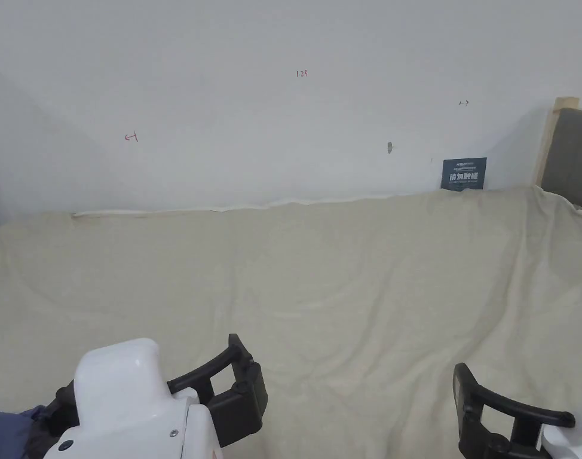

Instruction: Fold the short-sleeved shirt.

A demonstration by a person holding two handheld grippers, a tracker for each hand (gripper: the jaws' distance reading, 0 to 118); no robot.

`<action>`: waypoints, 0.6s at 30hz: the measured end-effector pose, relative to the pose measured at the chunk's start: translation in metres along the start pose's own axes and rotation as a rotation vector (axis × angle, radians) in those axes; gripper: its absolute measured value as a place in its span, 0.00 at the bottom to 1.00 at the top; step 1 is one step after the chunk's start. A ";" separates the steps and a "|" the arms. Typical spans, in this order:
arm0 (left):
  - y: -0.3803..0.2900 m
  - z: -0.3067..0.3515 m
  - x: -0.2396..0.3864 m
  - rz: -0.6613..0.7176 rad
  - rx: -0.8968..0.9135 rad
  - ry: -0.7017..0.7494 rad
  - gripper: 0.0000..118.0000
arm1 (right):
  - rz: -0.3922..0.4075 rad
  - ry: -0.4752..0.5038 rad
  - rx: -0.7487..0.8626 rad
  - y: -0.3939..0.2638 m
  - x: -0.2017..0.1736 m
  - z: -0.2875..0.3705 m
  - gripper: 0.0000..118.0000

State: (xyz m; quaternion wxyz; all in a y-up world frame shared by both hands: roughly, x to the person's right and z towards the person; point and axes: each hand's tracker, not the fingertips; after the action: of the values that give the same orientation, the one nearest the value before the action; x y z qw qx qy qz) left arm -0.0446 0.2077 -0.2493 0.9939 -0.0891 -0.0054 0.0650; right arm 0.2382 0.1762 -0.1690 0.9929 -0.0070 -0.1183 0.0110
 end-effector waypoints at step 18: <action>0.003 0.000 0.002 0.007 0.006 -0.028 1.00 | 0.021 0.015 -0.001 0.002 -0.003 -0.002 1.00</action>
State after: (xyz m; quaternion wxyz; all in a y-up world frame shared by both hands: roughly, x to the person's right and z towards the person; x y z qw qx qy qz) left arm -0.0427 0.2106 -0.2497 0.9938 -0.0851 -0.0190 0.0697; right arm 0.2361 0.1785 -0.1720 0.9936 -0.0088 -0.1106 0.0215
